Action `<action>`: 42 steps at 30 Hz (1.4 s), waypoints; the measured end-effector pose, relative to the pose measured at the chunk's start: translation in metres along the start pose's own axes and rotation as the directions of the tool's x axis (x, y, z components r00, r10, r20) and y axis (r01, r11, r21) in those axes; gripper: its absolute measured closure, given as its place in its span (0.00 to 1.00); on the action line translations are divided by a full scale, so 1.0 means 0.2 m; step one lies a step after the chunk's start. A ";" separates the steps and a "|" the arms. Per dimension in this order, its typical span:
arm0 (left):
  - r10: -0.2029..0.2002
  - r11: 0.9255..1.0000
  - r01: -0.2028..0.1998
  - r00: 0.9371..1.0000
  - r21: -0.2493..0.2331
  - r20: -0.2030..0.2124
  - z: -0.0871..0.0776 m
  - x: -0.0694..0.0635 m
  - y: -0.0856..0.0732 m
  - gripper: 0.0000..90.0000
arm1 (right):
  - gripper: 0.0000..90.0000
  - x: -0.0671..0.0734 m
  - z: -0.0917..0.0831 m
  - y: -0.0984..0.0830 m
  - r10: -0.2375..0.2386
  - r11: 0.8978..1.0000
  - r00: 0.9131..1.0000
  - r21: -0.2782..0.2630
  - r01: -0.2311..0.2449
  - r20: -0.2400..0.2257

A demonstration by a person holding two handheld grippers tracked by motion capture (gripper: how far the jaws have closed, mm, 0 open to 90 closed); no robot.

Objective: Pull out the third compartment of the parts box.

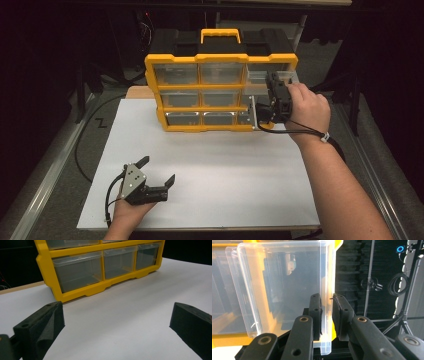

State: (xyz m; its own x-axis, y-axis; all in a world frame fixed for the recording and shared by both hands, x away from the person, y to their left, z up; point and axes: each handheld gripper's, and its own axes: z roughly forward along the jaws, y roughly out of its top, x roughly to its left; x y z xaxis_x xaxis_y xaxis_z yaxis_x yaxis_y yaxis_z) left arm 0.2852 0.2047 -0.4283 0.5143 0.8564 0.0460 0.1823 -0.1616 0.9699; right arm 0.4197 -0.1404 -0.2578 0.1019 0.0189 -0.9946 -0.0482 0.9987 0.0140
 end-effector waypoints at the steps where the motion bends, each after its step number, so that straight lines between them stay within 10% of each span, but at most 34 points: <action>1: -0.001 1.000 0.001 1.000 -0.002 0.000 0.00 0.00 0.00 0.00 | 0.89 0.00 0.00 0.00 -0.006 1.000 1.000 -0.003 0.006 0.003; 42: -0.017 1.000 0.017 1.000 -0.007 0.025 0.00 -0.01 0.00 0.00 | 0.89 0.03 -0.26 -0.01 0.030 0.998 0.998 -0.054 -0.027 0.058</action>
State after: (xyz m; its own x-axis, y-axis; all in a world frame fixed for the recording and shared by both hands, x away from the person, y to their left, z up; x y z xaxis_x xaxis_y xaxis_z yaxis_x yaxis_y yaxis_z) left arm 0.2850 0.2032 -0.4290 0.5322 0.8463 0.0239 0.1846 -0.1435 0.9723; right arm 0.3697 -0.1454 -0.2690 0.1578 0.0514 -0.9861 -0.1049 0.9939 0.0351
